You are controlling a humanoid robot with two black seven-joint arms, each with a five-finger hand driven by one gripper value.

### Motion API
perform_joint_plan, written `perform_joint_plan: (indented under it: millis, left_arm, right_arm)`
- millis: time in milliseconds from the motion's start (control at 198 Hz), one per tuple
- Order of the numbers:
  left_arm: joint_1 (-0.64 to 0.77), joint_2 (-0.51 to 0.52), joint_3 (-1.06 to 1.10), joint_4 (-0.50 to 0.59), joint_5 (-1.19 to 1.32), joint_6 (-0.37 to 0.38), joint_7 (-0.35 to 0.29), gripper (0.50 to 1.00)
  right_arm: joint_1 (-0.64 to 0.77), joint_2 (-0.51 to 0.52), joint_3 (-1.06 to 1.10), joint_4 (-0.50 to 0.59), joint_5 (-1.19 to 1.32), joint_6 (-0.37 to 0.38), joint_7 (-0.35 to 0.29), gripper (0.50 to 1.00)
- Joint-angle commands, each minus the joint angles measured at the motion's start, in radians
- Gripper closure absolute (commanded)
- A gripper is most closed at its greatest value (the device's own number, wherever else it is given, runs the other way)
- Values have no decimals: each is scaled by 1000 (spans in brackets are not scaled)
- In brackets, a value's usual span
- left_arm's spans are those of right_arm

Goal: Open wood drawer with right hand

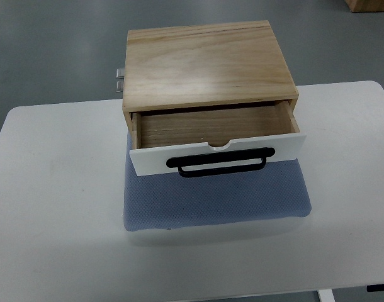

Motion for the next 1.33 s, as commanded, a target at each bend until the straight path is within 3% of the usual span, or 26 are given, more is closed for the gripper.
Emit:
perform_joint_plan:
  millis: [0,161,212,217,303,439,555,837,1125,1326]
  left_arm:
    - [0,0,0,0,0,0,-1,500]
    - [-1,0,0,0,0,0,-1,500]
    - [-1,0,0,0,0,0,-1,500]
    - [0,0,0,0,0,0,-1,500]
    - [-1,0,0,-1,0,0,1,500]
    - [0,0,0,0,0,0,1,500]
    - [0,0,0,0,0,0,-1,500]
    - [0,0,0,-1,0,0,-1,500]
    - [0,0,0,0,0,0,-1,500]
    - [0,0,0,0,0,0,-1,500]
  right_arm:
    - [-155,42,192,-88,-14,-60,2,558]
    - [-373,125,474,-201,-115,-86,9,560]
    - [-373,125,474,-201,-115,-86,9,560]
    - [-427,169,558,-245,-166,-100,22,560]
    - [-499,229,691,-313,-231,-111,36,560]
    - [-597,301,830,-351,-310,-120,42,560]
    - [-680,363,939,-351,-360,-163,85,560]
    - [-815,488,1022,-353,-382,-201,196,556]
    - [-935,619,1068,-351,-380,-195,199,556]
    - [-970,650,1068,-351,-380,-195,200,556]
